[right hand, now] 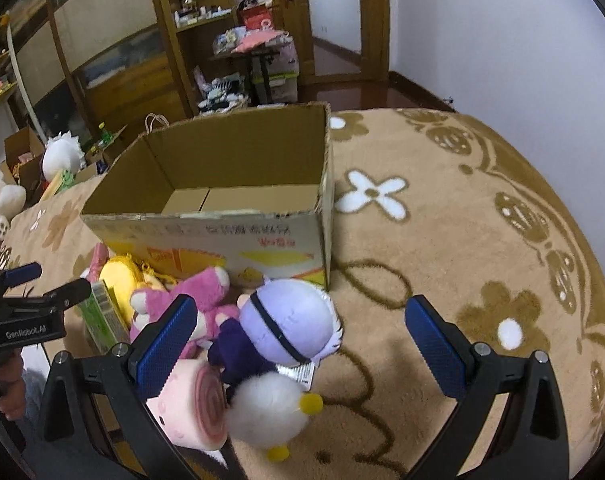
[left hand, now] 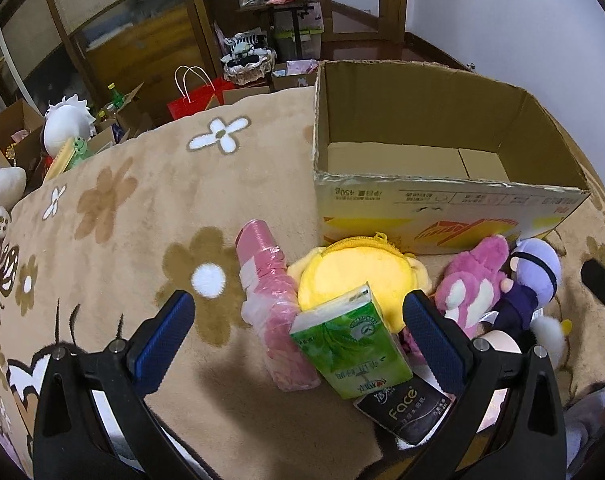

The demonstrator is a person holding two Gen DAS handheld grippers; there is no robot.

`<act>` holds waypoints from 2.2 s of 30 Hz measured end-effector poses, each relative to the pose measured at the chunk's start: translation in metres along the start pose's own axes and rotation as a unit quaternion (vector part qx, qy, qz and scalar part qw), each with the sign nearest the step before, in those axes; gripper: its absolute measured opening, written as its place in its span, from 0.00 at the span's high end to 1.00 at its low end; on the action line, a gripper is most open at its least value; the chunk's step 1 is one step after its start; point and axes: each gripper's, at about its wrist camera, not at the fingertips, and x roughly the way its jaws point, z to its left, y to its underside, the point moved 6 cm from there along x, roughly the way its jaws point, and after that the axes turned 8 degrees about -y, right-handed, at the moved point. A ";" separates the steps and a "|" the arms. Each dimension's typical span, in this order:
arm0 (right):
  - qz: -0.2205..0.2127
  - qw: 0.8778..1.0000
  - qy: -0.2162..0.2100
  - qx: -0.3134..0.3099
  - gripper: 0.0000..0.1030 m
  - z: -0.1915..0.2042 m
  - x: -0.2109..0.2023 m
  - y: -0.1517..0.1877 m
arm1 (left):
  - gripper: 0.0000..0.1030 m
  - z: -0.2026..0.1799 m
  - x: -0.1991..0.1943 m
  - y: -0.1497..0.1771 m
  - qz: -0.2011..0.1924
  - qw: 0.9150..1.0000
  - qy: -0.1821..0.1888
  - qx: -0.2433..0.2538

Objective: Organize soft objects
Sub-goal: 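Lower the left tool onto the green tissue pack and close it, then lift the green tissue pack with the left tool over the cardboard box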

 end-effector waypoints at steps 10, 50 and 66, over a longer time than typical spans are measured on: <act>0.062 0.998 0.007 -0.007 0.01 0.002 0.023 0.019 | 0.00 -0.012 0.017 0.009 0.038 0.999 0.027 -0.001; 0.184 0.981 -0.055 -0.013 0.84 0.026 0.046 0.062 | 0.39 -0.033 0.007 0.019 0.043 0.996 0.074 -0.006; 0.132 0.989 -0.071 0.015 0.98 0.010 0.022 0.042 | 0.39 -0.019 -0.014 0.012 0.007 0.998 0.058 -0.022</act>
